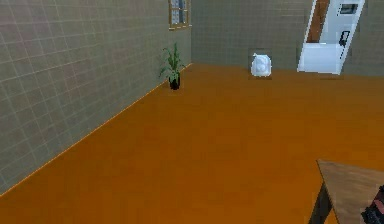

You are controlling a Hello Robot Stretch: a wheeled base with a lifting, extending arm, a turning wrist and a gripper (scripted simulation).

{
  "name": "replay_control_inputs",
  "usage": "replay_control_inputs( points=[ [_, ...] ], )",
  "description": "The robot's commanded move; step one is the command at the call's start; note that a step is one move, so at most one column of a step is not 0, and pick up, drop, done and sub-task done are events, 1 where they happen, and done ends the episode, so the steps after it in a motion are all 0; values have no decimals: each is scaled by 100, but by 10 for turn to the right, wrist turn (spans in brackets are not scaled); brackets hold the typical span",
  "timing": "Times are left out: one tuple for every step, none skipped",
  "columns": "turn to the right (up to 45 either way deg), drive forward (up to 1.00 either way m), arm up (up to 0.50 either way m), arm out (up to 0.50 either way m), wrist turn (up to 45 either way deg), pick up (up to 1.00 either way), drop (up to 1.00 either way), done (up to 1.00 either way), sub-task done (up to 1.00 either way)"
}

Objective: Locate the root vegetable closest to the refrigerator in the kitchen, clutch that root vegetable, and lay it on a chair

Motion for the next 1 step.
replay_control_inputs(
  points=[
    [0, 0, 0, 0, 30, 0, 0, 0, 0]
  ],
)
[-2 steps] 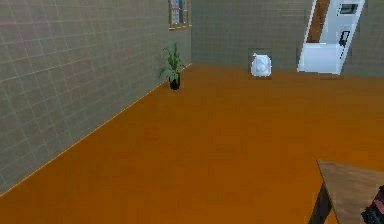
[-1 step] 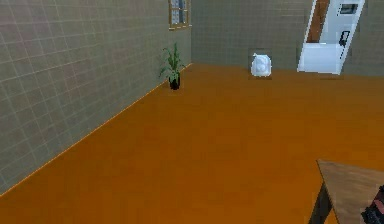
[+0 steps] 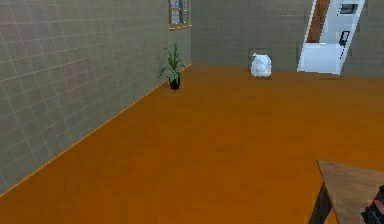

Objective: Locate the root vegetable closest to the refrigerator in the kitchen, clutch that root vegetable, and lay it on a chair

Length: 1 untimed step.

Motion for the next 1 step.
replay_control_inputs(
  points=[
    [0, 0, -46, 0, 0, 0, 0, 0, 0]
  ],
)
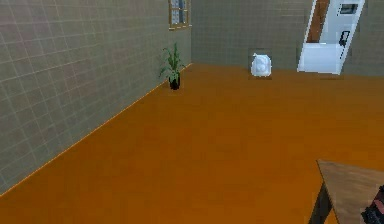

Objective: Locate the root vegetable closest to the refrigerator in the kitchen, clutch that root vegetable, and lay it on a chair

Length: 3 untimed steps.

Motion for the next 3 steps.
replay_control_inputs(
  points=[
    [0, 0, -32, 0, 0, 0, 0, 0, 0],
    [0, 0, 0, 0, 0, 0, 100, 0, 0],
    [0, 0, 10, 0, 0, 0, 0, 0, 0]
  ],
)
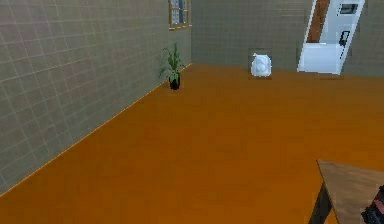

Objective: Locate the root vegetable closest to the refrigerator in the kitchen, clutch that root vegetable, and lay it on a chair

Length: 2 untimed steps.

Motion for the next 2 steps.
replay_control_inputs(
  points=[
    [0, 0, 0, -8, 0, 0, 0, 0, 0],
    [0, 0, 0, 0, 0, 0, 0, 100, 0]
  ],
)
